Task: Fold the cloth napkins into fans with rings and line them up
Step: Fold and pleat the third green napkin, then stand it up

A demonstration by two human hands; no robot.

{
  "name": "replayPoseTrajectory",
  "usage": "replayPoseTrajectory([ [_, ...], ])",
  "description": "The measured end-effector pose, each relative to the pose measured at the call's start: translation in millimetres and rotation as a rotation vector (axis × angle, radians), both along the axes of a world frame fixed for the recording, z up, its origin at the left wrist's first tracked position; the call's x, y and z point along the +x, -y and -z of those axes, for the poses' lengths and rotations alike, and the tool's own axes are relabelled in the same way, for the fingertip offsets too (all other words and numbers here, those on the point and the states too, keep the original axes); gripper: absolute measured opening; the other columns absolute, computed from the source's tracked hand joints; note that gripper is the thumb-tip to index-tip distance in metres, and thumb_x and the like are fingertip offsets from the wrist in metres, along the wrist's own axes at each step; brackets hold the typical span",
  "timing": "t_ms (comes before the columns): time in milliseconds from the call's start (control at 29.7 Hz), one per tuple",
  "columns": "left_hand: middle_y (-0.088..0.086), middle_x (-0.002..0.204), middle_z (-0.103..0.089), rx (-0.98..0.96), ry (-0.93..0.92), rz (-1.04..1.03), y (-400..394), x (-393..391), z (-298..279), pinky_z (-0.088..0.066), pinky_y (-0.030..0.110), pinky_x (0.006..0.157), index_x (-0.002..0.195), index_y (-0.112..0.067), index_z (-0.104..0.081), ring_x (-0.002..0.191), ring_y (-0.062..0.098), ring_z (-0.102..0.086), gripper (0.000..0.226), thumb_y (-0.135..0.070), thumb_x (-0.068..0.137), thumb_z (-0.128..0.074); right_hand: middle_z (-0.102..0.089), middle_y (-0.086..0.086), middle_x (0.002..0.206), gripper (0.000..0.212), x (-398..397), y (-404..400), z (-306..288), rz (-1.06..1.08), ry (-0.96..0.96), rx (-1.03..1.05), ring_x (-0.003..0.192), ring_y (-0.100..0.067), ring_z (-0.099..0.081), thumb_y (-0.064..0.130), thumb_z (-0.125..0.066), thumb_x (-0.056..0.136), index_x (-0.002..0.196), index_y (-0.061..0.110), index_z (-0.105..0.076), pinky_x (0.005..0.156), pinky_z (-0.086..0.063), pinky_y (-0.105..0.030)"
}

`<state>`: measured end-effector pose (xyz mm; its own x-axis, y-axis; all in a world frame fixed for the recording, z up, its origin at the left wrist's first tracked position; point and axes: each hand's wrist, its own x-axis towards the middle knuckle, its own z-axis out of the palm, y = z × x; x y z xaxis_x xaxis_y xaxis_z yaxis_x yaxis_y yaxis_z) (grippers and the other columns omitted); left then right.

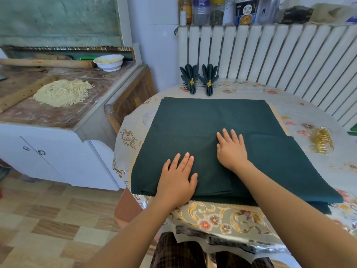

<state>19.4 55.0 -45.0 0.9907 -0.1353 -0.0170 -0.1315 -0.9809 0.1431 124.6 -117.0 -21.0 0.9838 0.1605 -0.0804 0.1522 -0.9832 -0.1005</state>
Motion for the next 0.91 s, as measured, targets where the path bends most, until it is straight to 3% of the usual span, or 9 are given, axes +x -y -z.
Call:
replayPoseTrajectory([
  [101, -0.008, 0.161, 0.004, 0.013, -0.001, -0.001, -0.7, 0.7, -2.3, 0.0, 0.039, 0.12, 0.154, -0.025, 0.0, 0.148, 0.016, 0.007, 0.061, -0.049, 0.098, -0.005, -0.007, 0.0, 0.159, 0.05, -37.9, -11.8, -7.0, -0.114, 0.114, 0.092, 0.146, -0.019, 0.001, 0.029, -0.019, 0.103, 0.151, 0.018, -0.011, 0.118, 0.004, -0.038],
  [202, -0.008, 0.161, 0.003, 0.017, -0.009, -0.002, 0.1, -0.7, -3.7, 0.001, 0.039, 0.12, 0.154, -0.024, -0.001, 0.148, 0.015, 0.007, 0.058, -0.045, 0.101, -0.014, -0.005, 0.001, 0.159, 0.052, -77.1, -8.8, 2.2, -0.159, 0.026, 0.033, 0.146, -0.017, 0.001, 0.034, -0.015, 0.103, 0.152, 0.017, -0.007, 0.117, 0.006, -0.037],
  [337, -0.009, 0.161, 0.005, 0.021, -0.029, -0.006, 0.2, 1.5, -5.5, 0.002, 0.039, 0.12, 0.154, -0.025, 0.0, 0.148, 0.015, 0.008, 0.058, -0.046, 0.101, -0.014, 0.004, 0.006, 0.159, 0.053, -92.3, 1.2, 18.5, -0.112, 0.001, 0.047, 0.145, -0.013, 0.008, 0.038, -0.011, 0.102, 0.151, 0.022, 0.002, 0.118, 0.008, -0.036],
  [741, -0.006, 0.16, 0.009, 0.051, -0.153, -0.041, -44.6, -20.5, -14.2, 0.007, 0.041, 0.119, 0.153, -0.024, 0.005, 0.147, 0.013, 0.012, 0.058, -0.046, 0.102, -0.013, 0.006, 0.006, 0.159, 0.053, -94.9, -0.1, 17.9, -0.121, -0.009, 0.073, 0.145, -0.014, 0.01, 0.037, -0.008, 0.102, 0.151, 0.022, 0.003, 0.118, 0.008, -0.038],
  [842, -0.003, 0.161, 0.002, 0.013, -0.119, -0.057, -30.6, -14.6, -29.4, 0.004, 0.044, 0.119, 0.154, -0.019, -0.006, 0.148, 0.014, 0.005, 0.057, -0.04, 0.103, -0.022, 0.007, 0.006, 0.159, 0.053, -96.4, -1.2, 17.5, -0.123, -0.007, 0.081, 0.145, -0.015, 0.01, 0.037, -0.008, 0.102, 0.151, 0.022, 0.004, 0.118, 0.008, -0.038],
  [909, 0.0, 0.16, -0.012, -0.066, -0.008, -0.013, -13.3, -0.4, -43.6, -0.005, 0.036, 0.119, 0.152, -0.016, -0.018, 0.147, 0.013, -0.008, 0.053, -0.03, 0.103, -0.03, 0.007, 0.005, 0.159, 0.053, -95.9, -1.9, 17.2, -0.127, -0.002, 0.083, 0.145, -0.015, 0.011, 0.037, -0.008, 0.102, 0.151, 0.022, 0.005, 0.118, 0.008, -0.039],
])
